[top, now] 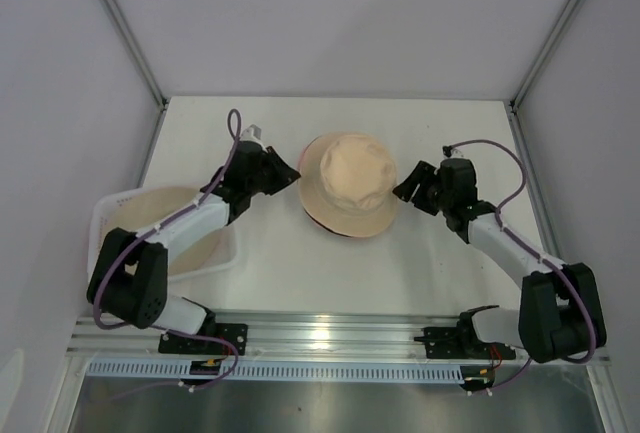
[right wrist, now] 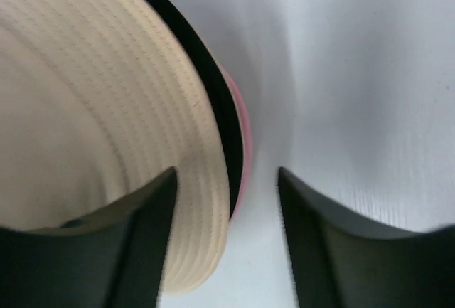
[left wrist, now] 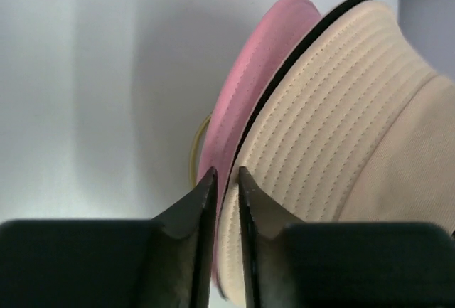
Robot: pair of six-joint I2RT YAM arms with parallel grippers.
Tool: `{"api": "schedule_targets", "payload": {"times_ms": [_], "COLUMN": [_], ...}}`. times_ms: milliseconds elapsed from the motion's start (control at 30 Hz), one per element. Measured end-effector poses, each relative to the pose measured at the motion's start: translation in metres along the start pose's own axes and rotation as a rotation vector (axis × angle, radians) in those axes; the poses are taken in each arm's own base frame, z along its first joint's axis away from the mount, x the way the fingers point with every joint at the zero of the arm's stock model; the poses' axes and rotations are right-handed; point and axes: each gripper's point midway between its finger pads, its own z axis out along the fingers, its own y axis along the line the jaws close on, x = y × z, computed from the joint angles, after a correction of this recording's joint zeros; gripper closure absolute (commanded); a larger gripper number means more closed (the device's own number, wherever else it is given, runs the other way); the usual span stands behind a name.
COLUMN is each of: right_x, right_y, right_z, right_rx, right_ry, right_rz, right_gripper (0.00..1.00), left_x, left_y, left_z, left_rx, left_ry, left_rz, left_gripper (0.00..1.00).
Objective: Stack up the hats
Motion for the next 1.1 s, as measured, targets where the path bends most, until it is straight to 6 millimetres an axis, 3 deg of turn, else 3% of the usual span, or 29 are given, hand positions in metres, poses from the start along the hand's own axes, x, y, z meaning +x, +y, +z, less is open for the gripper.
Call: {"api": "schedule_targets", "payload": {"times_ms": [33, 67, 133, 167, 200, 300, 400, 500, 567, 633, 733, 967, 1100], "right_x": [-0.002, -0.008, -0.029, -0.043, -0.06, -0.112, -0.15, -0.158, -0.153, -0.146, -0.135, -0.121, -0.121], "right_y": [0.001, 0.005, 0.018, 0.027, 0.037, 0.06, 0.076, 0.086, 0.089, 0.093, 0.096, 0.09, 0.087], "right_z": [-0.005, -0.011, -0.027, -0.037, -0.048, -0.089, -0.128, -0.155, -0.163, -0.164, -0.157, -0.131, -0.13], "right_rx": [0.007, 0.012, 0.003, -0.008, -0.021, -0.043, -0.048, -0.071, -0.092, -0.123, -0.163, -0.156, -0.147], "right_ry": [0.002, -0.006, -0.043, -0.074, -0.111, -0.232, -0.344, -0.401, -0.402, -0.38, -0.326, -0.229, -0.224], "right_rz": [-0.016, -0.033, -0.063, -0.08, -0.092, -0.126, -0.168, -0.206, -0.22, -0.23, -0.245, -0.256, -0.263], "right_gripper": [0.29, 0.18, 0.12, 0.07, 0.05, 0.0, 0.01, 0.01, 0.01, 0.0, 0.0, 0.01, 0.01], "left_x": [-0.001, -0.004, -0.013, -0.022, -0.034, -0.071, -0.12, -0.16, -0.171, -0.174, -0.158, -0.102, -0.082], "left_y": [0.001, 0.001, -0.004, -0.01, -0.018, -0.038, -0.037, 0.005, 0.045, 0.081, 0.117, 0.183, 0.191], "left_z": [-0.005, -0.012, -0.026, -0.034, -0.044, -0.082, -0.136, -0.193, -0.222, -0.238, -0.228, -0.155, -0.136], "left_rx": [-0.016, -0.03, -0.045, -0.045, -0.044, -0.05, -0.13, -0.312, -0.459, -0.582, -0.694, -0.869, -0.901], "left_ry": [0.001, 0.001, -0.009, -0.029, -0.059, -0.17, -0.346, -0.533, -0.598, -0.628, -0.551, -0.218, -0.136], "left_rz": [0.015, 0.041, 0.081, 0.099, 0.12, 0.147, 0.129, 0.058, 0.004, -0.042, -0.066, -0.107, -0.111], "left_gripper": [0.6, 0.41, 0.25, 0.09, 0.01, 0.0, 0.0, 0.01, 0.01, 0.01, 0.0, 0.07, 0.11]}}
